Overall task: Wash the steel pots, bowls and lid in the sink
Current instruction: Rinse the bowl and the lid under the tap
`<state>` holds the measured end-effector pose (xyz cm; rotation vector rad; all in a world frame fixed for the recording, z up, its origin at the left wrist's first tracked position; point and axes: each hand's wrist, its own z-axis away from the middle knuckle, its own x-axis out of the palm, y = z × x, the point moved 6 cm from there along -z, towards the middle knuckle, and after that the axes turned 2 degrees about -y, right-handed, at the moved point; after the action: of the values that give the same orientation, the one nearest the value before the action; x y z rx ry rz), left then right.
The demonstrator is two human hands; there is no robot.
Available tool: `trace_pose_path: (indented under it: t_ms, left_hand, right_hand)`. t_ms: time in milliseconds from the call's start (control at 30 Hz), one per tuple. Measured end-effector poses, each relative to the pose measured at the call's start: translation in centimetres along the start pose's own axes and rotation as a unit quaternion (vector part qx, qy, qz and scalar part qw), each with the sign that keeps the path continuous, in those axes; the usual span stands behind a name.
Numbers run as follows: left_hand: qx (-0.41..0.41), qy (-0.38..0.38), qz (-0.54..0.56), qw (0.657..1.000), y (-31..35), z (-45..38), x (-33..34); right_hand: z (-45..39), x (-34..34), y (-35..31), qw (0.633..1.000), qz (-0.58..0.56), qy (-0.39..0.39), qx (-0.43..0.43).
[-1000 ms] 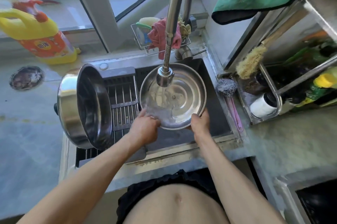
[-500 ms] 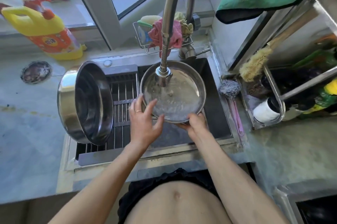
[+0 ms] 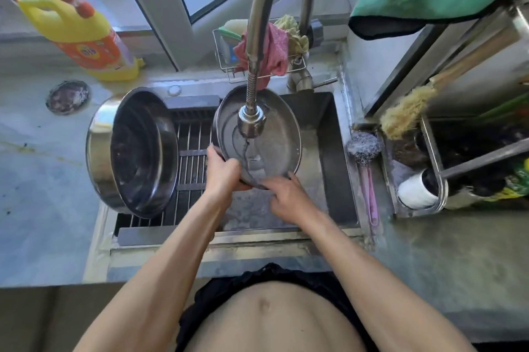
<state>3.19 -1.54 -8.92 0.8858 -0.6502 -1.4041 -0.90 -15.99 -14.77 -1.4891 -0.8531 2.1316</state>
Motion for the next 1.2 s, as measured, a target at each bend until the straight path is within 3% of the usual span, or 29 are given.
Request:
trace_pose_path:
  t_ms: [67, 233, 367, 500, 600, 667, 733, 800, 867, 900, 1000, 1200]
  left_hand:
    - [0.012, -0.004, -0.043, 0.999, 1.6, -0.5, -0.8]
    - [0.007, 0.002, -0.11, 0.994, 3.3, -1.3, -2.4]
    - [0.026, 0.063, -0.159, 0.985, 2.3, -1.9, -2.9]
    - [0.023, 0.065, -0.119, 0.991, 1.2, -2.4, -3.5]
    - [-0.04, 0.038, -0.042, 0.998, -0.4, -2.6, -2.6]
    - [-0.115, 0.016, 0.009, 0.993, -2.0, -2.8, -1.7]
    - [-0.188, -0.018, 0.03, 0.982, -3.8, -2.8, -0.5]
    - [-0.236, -0.055, 0.032, 0.97, -5.1, -2.6, 0.4]
    - [-0.268, -0.087, 0.028, 0.959, -6.2, -2.3, 1.1]
    - [-0.284, -0.101, 0.025, 0.953, -6.8, -2.2, 1.5]
    - [-0.323, -0.111, 0.045, 0.939, -8.4, -2.1, 1.8]
    - [-0.354, -0.081, 0.166, 0.917, -10.5, -1.3, 5.0]
  right_hand:
    - [-0.3, 0.4, 0.3, 0.995, 0.084, -0.056, -0.007]
    - [-1.8, -1.7, 2.4, 0.955, 0.293, -0.027, 0.033]
    - [-1.7, -0.3, 0.0, 0.965, 0.252, -0.044, -0.058]
    - [-1.3, -2.4, 1.9, 0.976, 0.215, -0.012, -0.025]
    - [-0.8, -5.1, 3.0, 0.995, 0.065, 0.075, 0.014]
    - [0.1, -7.2, 3.2, 0.98, -0.04, 0.195, 0.012]
    - [1.1, -8.7, 3.8, 0.945, -0.148, 0.284, 0.073]
    - [1.4, -9.7, 4.1, 0.881, -0.337, 0.299, 0.143]
    - [1.4, -9.7, 5.2, 0.826, -0.436, 0.28, 0.222]
    - [1.4, -9.6, 5.9, 0.827, -0.43, 0.26, 0.253]
    - [1.7, -9.1, 6.3, 0.881, -0.294, 0.212, 0.306]
    - [3.1, -9.6, 3.0, 0.925, -0.188, 0.285, 0.165]
